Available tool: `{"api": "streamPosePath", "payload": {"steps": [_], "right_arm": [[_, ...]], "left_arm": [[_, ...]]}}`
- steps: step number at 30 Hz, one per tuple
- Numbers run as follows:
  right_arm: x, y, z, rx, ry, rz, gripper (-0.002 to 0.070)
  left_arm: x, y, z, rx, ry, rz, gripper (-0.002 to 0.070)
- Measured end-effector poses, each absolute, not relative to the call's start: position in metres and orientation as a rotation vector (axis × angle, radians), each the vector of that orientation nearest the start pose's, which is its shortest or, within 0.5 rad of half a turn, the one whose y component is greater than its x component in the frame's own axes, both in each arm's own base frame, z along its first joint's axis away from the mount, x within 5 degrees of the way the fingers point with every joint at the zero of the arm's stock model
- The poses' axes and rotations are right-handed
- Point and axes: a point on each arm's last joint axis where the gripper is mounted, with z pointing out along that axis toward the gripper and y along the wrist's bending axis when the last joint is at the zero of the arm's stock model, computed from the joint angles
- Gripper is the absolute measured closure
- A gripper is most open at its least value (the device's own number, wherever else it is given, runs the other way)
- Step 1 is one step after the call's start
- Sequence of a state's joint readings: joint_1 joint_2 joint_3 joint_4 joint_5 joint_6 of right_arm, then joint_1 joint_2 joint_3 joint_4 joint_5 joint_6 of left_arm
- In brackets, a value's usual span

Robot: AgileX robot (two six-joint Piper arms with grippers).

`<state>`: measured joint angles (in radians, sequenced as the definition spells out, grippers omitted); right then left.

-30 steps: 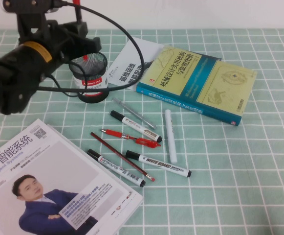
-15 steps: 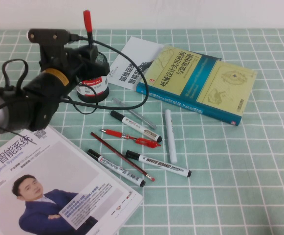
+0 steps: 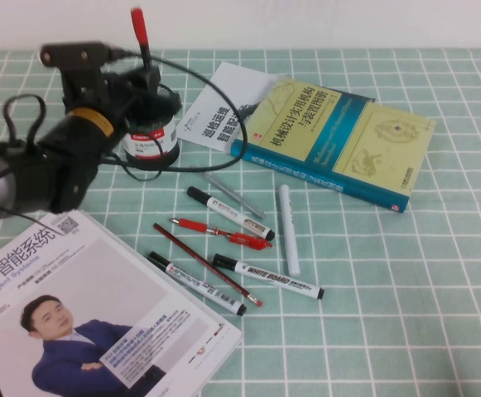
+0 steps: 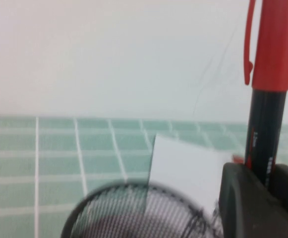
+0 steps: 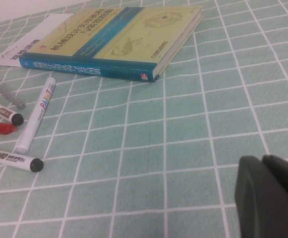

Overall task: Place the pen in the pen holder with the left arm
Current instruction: Place the pen onto the pen holder

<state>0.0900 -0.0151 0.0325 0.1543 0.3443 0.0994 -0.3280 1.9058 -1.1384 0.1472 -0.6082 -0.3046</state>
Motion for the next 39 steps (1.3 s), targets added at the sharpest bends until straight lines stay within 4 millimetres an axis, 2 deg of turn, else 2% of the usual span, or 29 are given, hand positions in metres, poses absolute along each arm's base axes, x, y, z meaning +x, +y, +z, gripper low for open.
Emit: {"api": "streamPosePath", "payload": {"steps": [5, 8, 14, 18, 26, 35, 39], "right_arm": [[0.053, 0.009, 0.172, 0.107, 1.847, 0.282, 0.0696], [0.053, 0.009, 0.172, 0.107, 1.847, 0.282, 0.0696], [0.053, 0.009, 0.172, 0.107, 1.847, 0.282, 0.0696], [0.053, 0.009, 0.172, 0.107, 1.847, 0.282, 0.0696], [0.053, 0.009, 0.172, 0.107, 1.847, 0.282, 0.0696], [0.053, 0.009, 0.172, 0.107, 1.847, 0.282, 0.0696], [0.053, 0.009, 0.172, 0.107, 1.847, 0.282, 0.0696]], "left_arm": [[0.396, -0.144, 0.257, 0.189, 1.57, -0.469, 0.0617], [0.397, -0.143, 0.262, 0.214, 1.53, -0.449, 0.0617], [0.412, -0.14, 0.245, 0.22, 1.537, -0.414, 0.0617], [0.423, -0.141, 0.228, 0.222, 1.606, -0.39, 0.0617], [0.426, -0.141, 0.205, 0.236, 1.726, -0.364, 0.0617], [0.425, -0.144, 0.203, 0.324, 1.738, -0.344, 0.0607], [0.425, -0.144, 0.203, 0.327, 1.743, -0.345, 0.0532]]}}
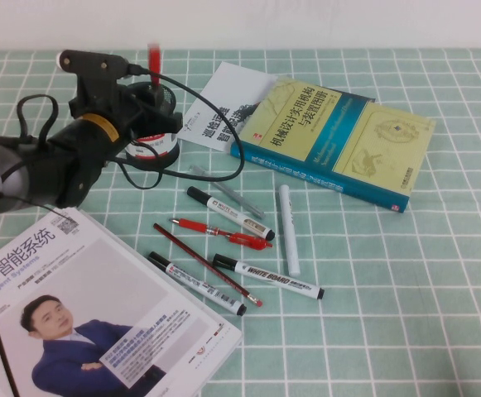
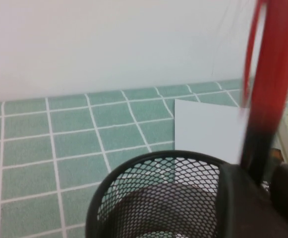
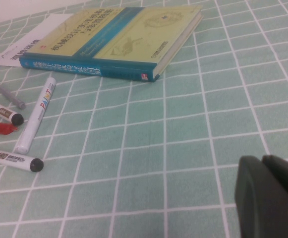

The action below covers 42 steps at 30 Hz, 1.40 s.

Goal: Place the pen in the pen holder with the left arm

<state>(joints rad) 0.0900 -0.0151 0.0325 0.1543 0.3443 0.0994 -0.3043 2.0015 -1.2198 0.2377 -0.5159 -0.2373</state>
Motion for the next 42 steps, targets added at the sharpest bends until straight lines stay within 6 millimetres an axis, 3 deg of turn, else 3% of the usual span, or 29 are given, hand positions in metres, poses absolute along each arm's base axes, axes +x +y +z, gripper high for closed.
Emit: {"api": "streamPosePath", "payload": {"steps": [4, 10, 14, 18, 22, 26, 32, 37, 42], "right_arm": [[0.053, 0.009, 0.172, 0.107, 1.847, 0.282, 0.0696], [0.053, 0.009, 0.172, 0.107, 1.847, 0.282, 0.0696], [0.053, 0.009, 0.172, 0.107, 1.847, 0.282, 0.0696], [0.053, 0.009, 0.172, 0.107, 1.847, 0.282, 0.0696], [0.053, 0.009, 0.172, 0.107, 1.847, 0.282, 0.0696], [0.053, 0.009, 0.172, 0.107, 1.847, 0.282, 0.0696], [0.053, 0.009, 0.172, 0.107, 1.847, 0.282, 0.0696], [0.053, 0.009, 0.172, 0.107, 1.847, 0.282, 0.0696], [0.053, 0.009, 0.172, 0.107, 1.847, 0.282, 0.0696]], "left_arm": [[0.424, -0.144, 0.201, 0.329, 1.758, -0.341, 0.0421], [0.42, -0.14, 0.212, 0.316, 1.817, -0.318, 0.038], [0.409, -0.135, 0.241, 0.306, 1.803, -0.306, 0.0406], [0.386, -0.128, 0.273, 0.302, 1.78, -0.294, 0.0531], [0.352, -0.119, 0.305, 0.33, 1.715, -0.282, 0.0649], [0.31, -0.108, 0.329, 0.334, 1.662, -0.281, 0.0673], [0.237, -0.082, 0.346, 0.324, 1.599, -0.266, 0.0676], [0.181, -0.062, 0.339, 0.269, 1.608, -0.282, 0.0678], [0.137, -0.046, 0.307, 0.23, 1.638, -0.298, 0.0678]]}}
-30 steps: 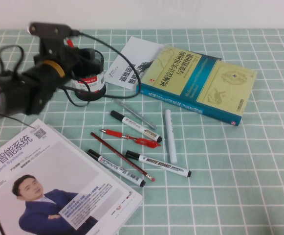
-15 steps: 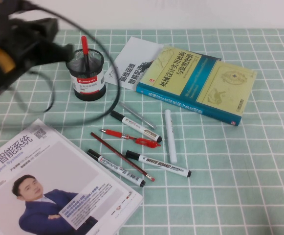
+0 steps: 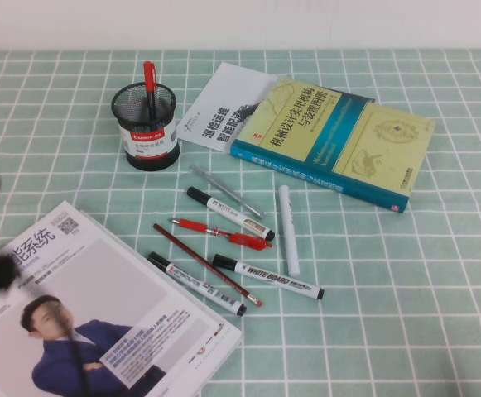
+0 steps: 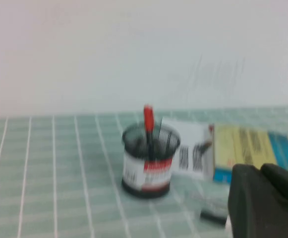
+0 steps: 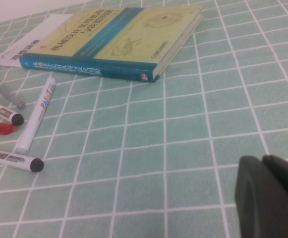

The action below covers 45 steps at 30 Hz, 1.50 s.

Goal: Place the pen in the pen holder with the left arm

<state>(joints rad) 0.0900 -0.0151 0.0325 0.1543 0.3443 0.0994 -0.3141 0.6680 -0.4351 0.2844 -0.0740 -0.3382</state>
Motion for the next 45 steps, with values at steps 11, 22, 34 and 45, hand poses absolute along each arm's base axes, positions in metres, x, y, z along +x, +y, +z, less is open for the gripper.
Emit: {"api": "streamPosePath", "payload": {"steps": [11, 22, 34, 45], "right_arm": [[0.053, 0.009, 0.172, 0.107, 1.847, 0.282, 0.0696], [0.053, 0.009, 0.172, 0.107, 1.847, 0.282, 0.0696], [0.053, 0.009, 0.172, 0.107, 1.847, 0.282, 0.0696], [0.053, 0.009, 0.172, 0.107, 1.847, 0.282, 0.0696]], "left_arm": [[0.11, -0.034, 0.246, 0.204, 1.836, -0.263, 0.0678], [0.091, -0.019, 0.237, 0.041, 1.822, -0.249, 0.0678], [0.056, -0.004, 0.201, -0.034, 1.608, -0.151, 0.0678], [0.054, -0.005, 0.175, -0.007, 1.831, -0.131, 0.0678]]}}
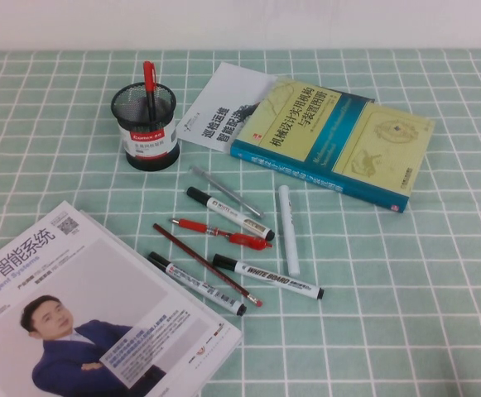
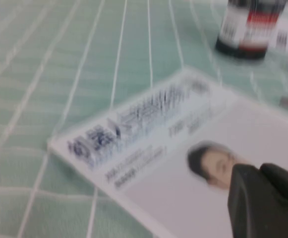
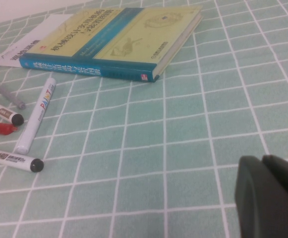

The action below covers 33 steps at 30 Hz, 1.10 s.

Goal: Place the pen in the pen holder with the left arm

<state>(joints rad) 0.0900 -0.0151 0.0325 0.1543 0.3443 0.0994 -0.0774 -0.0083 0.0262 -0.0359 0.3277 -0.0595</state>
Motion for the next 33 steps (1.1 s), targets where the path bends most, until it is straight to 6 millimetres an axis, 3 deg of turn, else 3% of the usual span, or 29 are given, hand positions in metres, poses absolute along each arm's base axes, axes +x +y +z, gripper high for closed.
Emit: {"api": "streamPosePath", "payload": {"steps": [33], "right_arm": [[0.0526, 0.0095, 0.1724, 0.107, 1.847, 0.282, 0.0696]], "left_arm": [[0.0521, -0.0056, 0.1718, 0.009, 1.882, -0.128, 0.0678]]}}
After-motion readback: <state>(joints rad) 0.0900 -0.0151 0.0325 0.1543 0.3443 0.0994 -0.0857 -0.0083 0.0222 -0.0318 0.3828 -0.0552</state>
